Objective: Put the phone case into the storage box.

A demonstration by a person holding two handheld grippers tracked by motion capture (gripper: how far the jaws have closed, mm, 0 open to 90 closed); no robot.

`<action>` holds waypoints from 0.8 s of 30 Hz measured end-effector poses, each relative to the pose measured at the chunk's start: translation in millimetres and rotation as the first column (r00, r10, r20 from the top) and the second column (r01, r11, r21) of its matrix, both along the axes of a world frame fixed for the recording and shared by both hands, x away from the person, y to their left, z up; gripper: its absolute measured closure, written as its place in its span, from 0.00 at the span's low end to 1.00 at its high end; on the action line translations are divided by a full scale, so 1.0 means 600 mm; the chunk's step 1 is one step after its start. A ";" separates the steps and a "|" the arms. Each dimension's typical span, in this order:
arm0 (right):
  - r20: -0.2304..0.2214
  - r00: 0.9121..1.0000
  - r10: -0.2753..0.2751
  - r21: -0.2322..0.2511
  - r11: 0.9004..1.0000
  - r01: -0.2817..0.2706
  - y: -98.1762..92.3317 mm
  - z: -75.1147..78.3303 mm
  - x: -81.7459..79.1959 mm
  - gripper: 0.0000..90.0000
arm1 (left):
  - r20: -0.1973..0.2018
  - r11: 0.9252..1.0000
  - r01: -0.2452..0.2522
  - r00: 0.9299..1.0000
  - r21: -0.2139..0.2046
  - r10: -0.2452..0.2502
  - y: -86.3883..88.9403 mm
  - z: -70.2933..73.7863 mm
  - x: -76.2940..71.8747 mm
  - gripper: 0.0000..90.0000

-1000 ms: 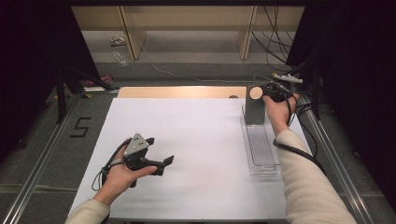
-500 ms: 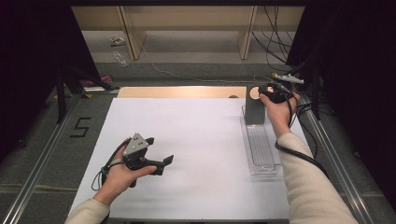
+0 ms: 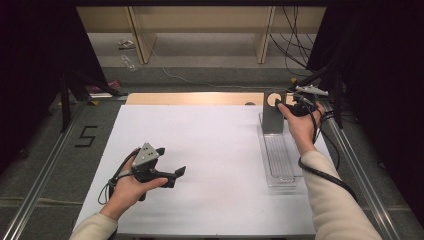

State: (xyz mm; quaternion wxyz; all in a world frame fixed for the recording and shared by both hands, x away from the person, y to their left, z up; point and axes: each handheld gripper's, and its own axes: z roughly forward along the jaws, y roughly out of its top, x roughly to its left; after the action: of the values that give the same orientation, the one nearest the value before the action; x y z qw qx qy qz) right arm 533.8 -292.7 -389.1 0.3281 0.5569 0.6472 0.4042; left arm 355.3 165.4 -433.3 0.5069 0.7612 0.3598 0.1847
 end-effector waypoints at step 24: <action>0.030 0.997 0.076 0.005 0.997 -0.076 0.000 -0.008 -0.074 0.18 | -0.005 1.000 -0.007 1.000 -0.001 0.006 0.000 -0.001 0.000 0.03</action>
State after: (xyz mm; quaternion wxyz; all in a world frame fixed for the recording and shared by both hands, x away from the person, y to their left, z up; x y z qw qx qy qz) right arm 489.1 -292.9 -394.2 0.3204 0.5268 0.6616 0.4268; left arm 355.2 165.4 -434.0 0.5060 0.7602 0.3635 0.1844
